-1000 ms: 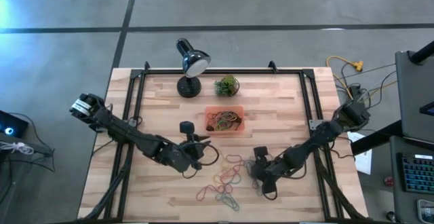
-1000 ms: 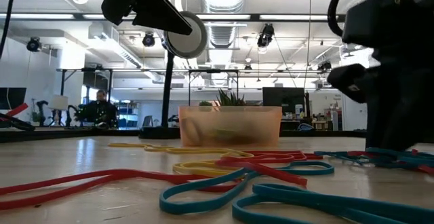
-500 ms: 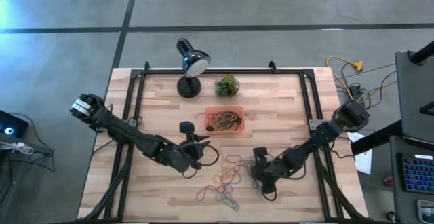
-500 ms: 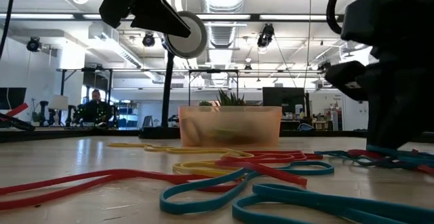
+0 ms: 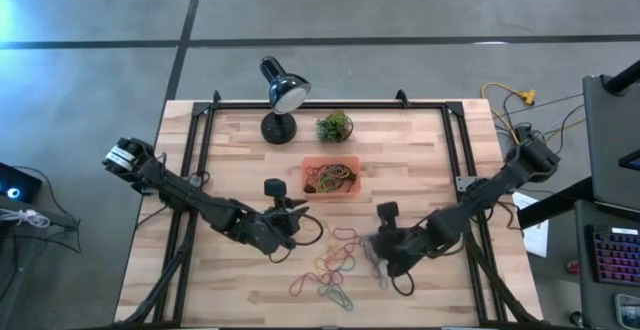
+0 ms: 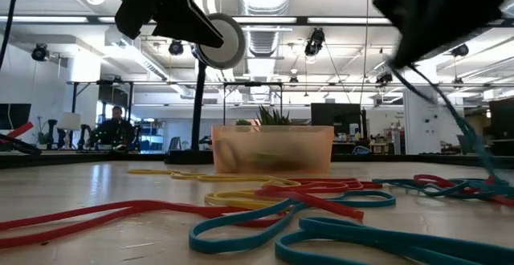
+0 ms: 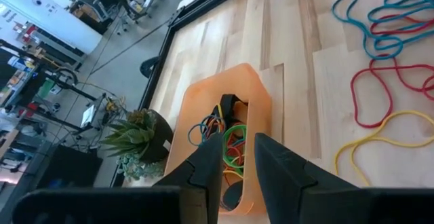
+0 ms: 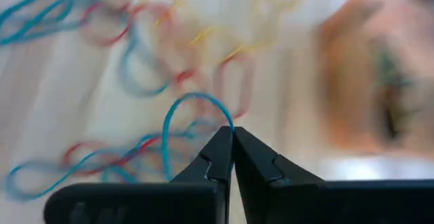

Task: Pick and place rubber bands into bin
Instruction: Put the blue rubber band into the orange bin

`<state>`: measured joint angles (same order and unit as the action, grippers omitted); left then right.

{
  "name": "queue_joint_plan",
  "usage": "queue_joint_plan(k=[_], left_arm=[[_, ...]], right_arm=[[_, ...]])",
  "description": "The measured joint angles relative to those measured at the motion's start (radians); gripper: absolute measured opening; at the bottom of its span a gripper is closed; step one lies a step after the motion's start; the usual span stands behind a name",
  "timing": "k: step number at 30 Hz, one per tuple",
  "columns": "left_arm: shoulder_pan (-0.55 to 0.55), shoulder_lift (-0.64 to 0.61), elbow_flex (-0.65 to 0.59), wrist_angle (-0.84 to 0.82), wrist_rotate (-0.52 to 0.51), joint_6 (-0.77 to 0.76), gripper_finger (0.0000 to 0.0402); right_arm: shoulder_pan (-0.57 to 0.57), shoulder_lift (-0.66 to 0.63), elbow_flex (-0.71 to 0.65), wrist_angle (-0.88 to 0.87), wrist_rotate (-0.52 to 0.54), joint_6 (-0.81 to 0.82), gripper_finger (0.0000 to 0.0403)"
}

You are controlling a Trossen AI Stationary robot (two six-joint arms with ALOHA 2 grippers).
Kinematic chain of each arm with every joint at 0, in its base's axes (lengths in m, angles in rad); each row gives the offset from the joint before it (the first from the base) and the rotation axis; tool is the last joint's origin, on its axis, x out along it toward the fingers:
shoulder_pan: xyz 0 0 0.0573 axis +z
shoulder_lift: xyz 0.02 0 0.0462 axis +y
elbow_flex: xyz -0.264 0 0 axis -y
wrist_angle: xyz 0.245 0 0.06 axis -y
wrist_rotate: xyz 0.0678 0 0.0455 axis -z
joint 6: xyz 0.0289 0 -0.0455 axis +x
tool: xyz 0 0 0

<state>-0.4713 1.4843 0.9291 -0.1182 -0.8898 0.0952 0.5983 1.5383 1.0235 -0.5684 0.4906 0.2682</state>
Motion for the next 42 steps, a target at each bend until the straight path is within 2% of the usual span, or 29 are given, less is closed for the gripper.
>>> queue_joint_plan(k=[11, 16, 19, 23, 28, 36, 42], left_arm=[[0.000, 0.000, 0.000, -0.006, -0.006, 0.000, 0.0070], [0.000, 0.000, 0.000, -0.006, -0.006, 0.000, 0.0070], [0.000, 0.000, 0.000, -0.006, -0.005, 0.009, 0.0070], [0.000, -0.001, 0.000, -0.006, -0.005, 0.020, 0.0070], [0.000, -0.001, 0.000, -0.005, -0.005, 0.021, 0.0070], [0.000, -0.001, 0.000, -0.005, -0.005, 0.021, 0.0070], [0.000, -0.002, 0.000, -0.005, -0.005, 0.023, 0.0070]], right_arm=[[-0.020, 0.001, 0.134, -0.019, 0.629, -0.289, 0.0009], [-0.087, 0.002, 0.121, -0.016, 0.766, -0.294, 0.0009], [-0.140, 0.002, 0.091, -0.002, 0.770, -0.264, 0.0009], [-0.201, 0.002, 0.018, 0.105, 0.769, -0.273, 0.0009], [-0.252, 0.002, -0.085, 0.353, 0.757, -0.355, 0.0009], [-0.304, 0.002, -0.206, 0.720, 0.660, -0.510, 0.0009], [-0.371, 0.003, -0.239, 0.817, 0.512, -0.491, 0.0009]])
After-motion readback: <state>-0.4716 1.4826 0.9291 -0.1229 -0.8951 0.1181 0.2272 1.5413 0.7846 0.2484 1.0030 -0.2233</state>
